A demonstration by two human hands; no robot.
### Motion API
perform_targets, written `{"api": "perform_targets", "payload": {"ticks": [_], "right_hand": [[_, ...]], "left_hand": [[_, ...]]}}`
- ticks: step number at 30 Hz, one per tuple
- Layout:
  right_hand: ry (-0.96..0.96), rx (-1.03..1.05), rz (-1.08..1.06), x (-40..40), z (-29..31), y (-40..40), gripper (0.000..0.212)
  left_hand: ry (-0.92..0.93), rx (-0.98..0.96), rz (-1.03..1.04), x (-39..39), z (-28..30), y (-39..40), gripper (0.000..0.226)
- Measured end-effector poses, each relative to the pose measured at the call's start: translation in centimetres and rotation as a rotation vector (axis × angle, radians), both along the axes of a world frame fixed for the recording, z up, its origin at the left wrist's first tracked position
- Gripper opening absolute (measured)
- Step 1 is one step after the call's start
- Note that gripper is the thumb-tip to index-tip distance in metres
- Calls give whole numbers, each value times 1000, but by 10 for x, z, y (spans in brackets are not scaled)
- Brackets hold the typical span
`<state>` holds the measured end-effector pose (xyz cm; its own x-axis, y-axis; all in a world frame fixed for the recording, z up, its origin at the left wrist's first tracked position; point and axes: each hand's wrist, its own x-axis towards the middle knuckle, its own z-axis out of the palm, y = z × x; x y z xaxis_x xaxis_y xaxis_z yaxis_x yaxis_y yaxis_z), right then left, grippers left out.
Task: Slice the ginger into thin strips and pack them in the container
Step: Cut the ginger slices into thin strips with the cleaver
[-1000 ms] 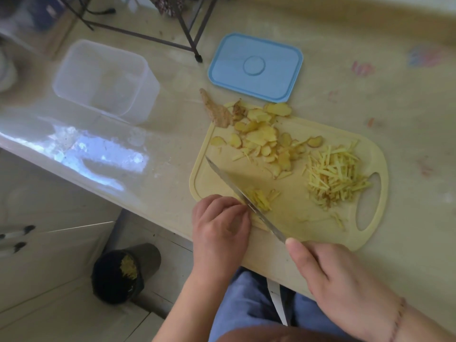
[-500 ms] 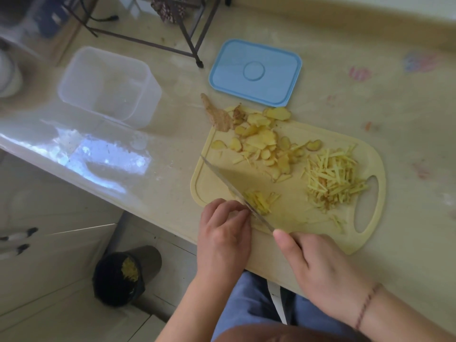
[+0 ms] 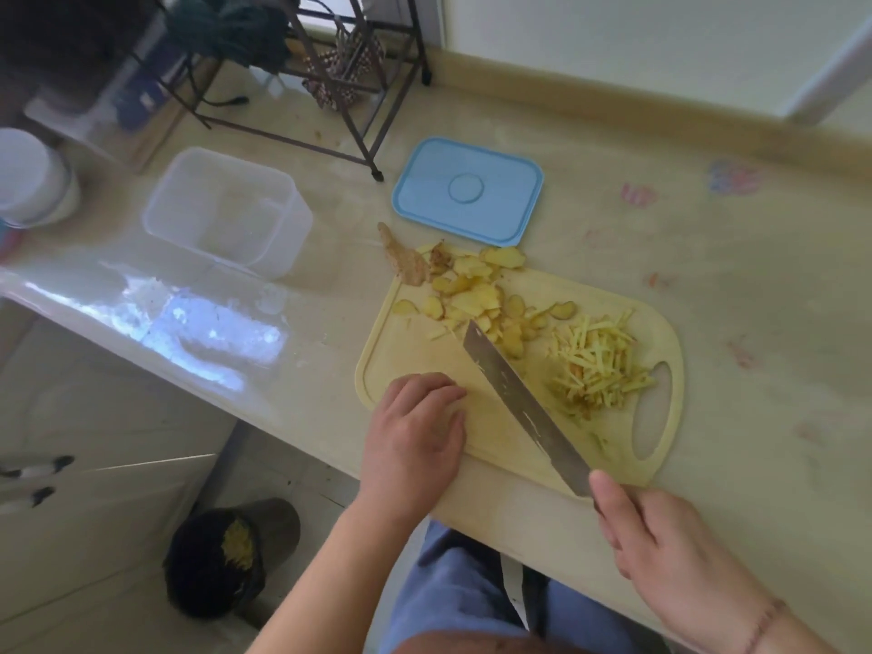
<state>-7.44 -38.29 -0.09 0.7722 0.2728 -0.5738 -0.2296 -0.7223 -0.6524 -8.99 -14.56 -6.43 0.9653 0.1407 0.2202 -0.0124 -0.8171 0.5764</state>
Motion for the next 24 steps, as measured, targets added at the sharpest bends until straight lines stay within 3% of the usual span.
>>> {"api": "perform_targets", "payload": {"ticks": [7,9,12,15,18,21,24], "right_hand": [[-180,30,-135,-23,22,-40,62],[-121,179,-369,-33,24,-53,57],[-29,178,-391,-24,32,-76,68],[33,178,-445,-10,30,-101,65],[60,118,-324,-4,38,-96,76],[49,65,-261,-2,39,-94,95],[51,61,-250,-2,41,-87,94]], "left_hand": [[-25,24,-167,28,-3,-20,26],[-31,54,-319,32,-7,-26,24],[-10,117,-434,39,-9,-36,22],[-16,99,-391,48,-7,-44,23],[-28,2,-280,58,-5,-57,17],[-35,-122,-187,65,6,-67,28],[-85,-120,-153,77,14,-55,40]]}}
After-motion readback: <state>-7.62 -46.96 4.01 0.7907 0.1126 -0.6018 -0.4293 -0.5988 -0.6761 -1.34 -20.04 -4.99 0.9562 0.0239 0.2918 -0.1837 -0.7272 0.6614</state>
